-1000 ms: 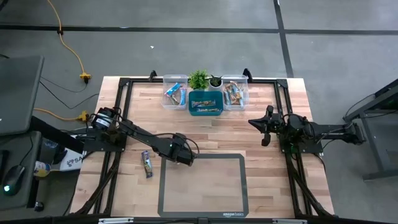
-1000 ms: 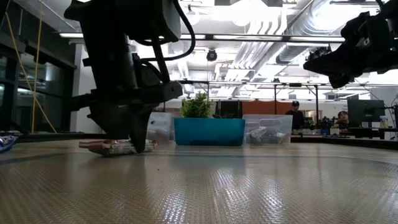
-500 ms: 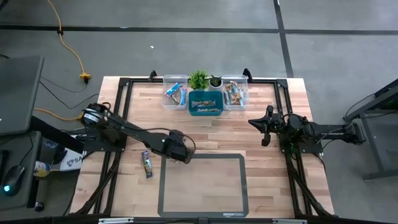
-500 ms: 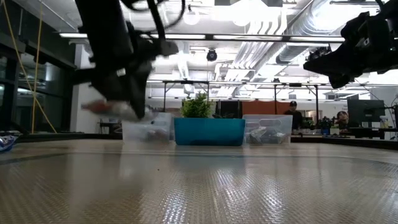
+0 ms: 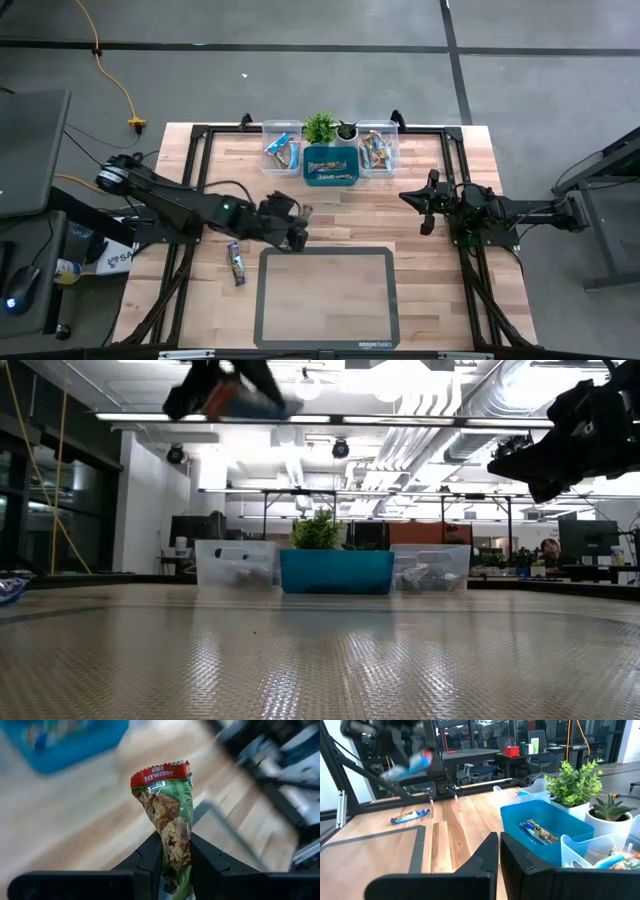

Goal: Pick and place Granola Bars by type
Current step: Put the red granola bar into the left transparent bin

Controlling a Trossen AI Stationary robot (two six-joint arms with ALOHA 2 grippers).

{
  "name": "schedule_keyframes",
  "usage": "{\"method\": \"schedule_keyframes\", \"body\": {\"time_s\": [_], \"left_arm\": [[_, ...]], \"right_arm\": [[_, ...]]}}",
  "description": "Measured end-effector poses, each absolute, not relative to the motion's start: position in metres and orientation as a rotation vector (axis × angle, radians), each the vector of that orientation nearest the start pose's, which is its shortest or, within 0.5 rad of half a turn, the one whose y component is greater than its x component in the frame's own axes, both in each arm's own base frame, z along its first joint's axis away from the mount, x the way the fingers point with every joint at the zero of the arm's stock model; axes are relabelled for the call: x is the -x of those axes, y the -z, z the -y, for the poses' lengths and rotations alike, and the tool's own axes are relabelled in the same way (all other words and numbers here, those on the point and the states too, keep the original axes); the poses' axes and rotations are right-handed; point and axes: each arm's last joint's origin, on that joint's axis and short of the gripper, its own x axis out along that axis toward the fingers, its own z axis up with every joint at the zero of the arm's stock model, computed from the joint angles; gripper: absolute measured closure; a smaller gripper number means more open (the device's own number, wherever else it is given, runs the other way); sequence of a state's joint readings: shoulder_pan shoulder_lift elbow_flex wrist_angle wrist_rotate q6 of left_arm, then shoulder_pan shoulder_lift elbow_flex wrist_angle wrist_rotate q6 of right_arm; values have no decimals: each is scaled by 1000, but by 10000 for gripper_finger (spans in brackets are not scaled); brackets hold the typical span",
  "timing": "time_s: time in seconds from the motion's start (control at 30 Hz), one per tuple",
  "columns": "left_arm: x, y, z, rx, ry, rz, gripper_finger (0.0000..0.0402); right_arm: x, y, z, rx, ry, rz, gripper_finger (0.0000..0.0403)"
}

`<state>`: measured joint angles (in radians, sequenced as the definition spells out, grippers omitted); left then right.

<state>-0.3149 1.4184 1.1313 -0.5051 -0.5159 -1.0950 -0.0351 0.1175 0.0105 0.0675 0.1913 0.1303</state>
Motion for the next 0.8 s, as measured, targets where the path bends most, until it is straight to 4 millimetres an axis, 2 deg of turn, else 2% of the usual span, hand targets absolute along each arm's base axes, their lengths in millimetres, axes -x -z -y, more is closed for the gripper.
{"method": "schedule_keyframes", "body": {"time_s": [0.27, 0.43, 0.67, 0.8], "left_arm": [[-258, -351, 61, 510, -578, -162, 326], [-238, -382, 34, 422, -642, -27, 326], [-225, -390, -30, 383, -776, -27, 326], [-218, -384, -73, 412, -808, -86, 326]], "right_arm": [[-104, -164, 9, -126, 229, -32, 402], [-105, -163, 9, -126, 231, -38, 402], [-105, -162, 9, -124, 231, -53, 402], [-105, -162, 9, -124, 231, -52, 402]]}}
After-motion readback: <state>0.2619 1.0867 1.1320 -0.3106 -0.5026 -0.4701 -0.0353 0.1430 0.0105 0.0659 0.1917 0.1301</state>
